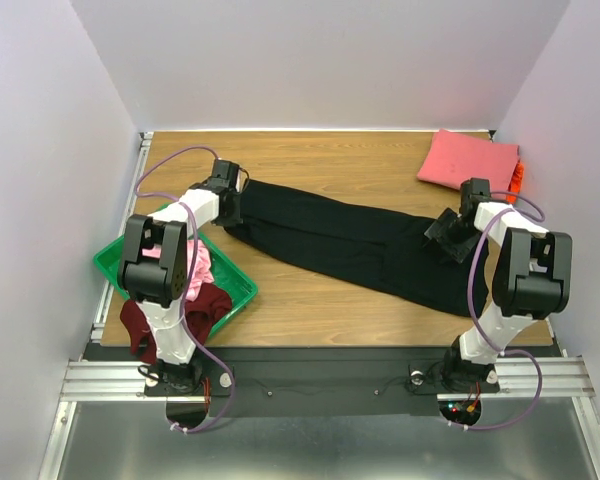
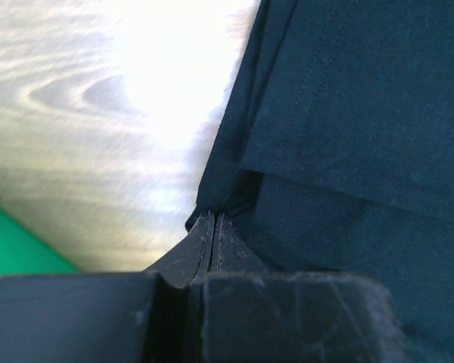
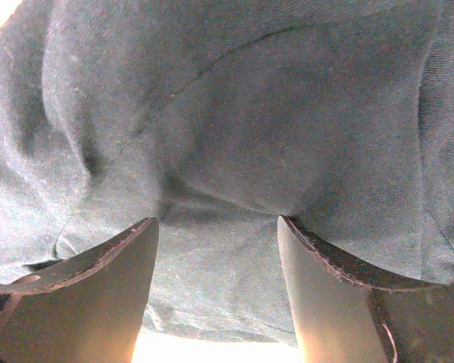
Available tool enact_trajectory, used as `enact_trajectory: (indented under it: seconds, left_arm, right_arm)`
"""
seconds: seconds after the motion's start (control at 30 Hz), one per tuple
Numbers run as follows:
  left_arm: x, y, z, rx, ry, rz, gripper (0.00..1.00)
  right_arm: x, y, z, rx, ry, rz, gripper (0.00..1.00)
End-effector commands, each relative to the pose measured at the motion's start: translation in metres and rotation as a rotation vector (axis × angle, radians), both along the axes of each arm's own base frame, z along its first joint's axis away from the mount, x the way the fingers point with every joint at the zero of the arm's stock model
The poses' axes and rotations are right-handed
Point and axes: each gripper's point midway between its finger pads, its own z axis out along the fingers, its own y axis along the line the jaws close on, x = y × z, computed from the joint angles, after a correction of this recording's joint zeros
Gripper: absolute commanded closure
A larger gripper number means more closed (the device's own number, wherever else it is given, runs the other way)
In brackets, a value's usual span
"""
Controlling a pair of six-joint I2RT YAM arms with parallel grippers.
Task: Fold and stack the t-shirts
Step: Fold the tshirt
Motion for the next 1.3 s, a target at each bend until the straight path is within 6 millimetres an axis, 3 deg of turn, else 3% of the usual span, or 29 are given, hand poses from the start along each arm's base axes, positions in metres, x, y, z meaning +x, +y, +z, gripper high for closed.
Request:
enact_trajectory:
  seconds: [0.0, 0.37, 0.47, 0.5, 0.67, 0.77, 0.9, 0.93, 1.0, 1.07, 1.1, 1.13, 1.27]
  left_arm:
    - [-0.008, 0.025, 0.025, 0.063, -0.046, 0.076, 1.0]
    - [-0.029, 0.043, 0.031, 0.125, -0.031, 0.146, 1.0]
    - [-0.033, 0.049, 0.037, 0.148, -0.033, 0.169, 0.88]
    - [-0.036, 0.052, 0.039, 0.154, -0.027, 0.183, 0.76]
    - [-0.036, 0.061, 0.05, 0.184, -0.039, 0.219, 0.51]
    - [-0.028, 0.06, 0.065, 0.182, -0.068, 0.227, 0.46]
    - [0.004, 0.043, 0.094, 0.117, -0.164, 0.188, 0.44]
    - [0.02, 0.028, 0.111, 0.078, -0.215, 0.157, 0.43]
    - [0.035, 0.008, 0.114, 0.062, -0.226, 0.105, 0.42]
    - [0.054, -0.029, 0.134, 0.009, -0.277, 0.021, 0.42]
    - [0.061, -0.042, 0.128, 0.001, -0.269, -0.019, 0.42]
    - [0.067, -0.067, 0.138, -0.048, -0.292, -0.074, 0.42]
    - [0.077, -0.112, 0.119, -0.153, -0.258, -0.219, 0.42]
  right_arm:
    - [-0.036, -0.039, -0.053, -0.151, 0.18, -0.026, 0.29]
    - [-0.028, -0.042, -0.059, -0.155, 0.19, -0.012, 0.29]
    - [-0.027, -0.043, -0.06, -0.162, 0.192, -0.009, 0.29]
    - [-0.027, -0.043, -0.06, -0.161, 0.195, -0.007, 0.29]
    - [-0.029, -0.042, -0.062, -0.155, 0.2, -0.003, 0.29]
    - [-0.027, -0.043, -0.058, -0.158, 0.185, -0.004, 0.29]
    - [-0.013, -0.042, -0.038, -0.154, 0.107, 0.009, 0.3]
    - [-0.01, -0.042, -0.032, -0.154, 0.087, 0.011, 0.3]
    - [-0.003, -0.043, -0.019, -0.164, 0.042, 0.015, 0.3]
    - [0.004, -0.044, 0.001, -0.175, -0.021, 0.01, 0.3]
    - [0.007, -0.044, 0.008, -0.176, -0.04, 0.014, 0.3]
    - [0.01, -0.044, 0.018, -0.18, -0.074, 0.011, 0.3]
    - [0.014, -0.043, 0.029, -0.174, -0.105, 0.001, 0.3]
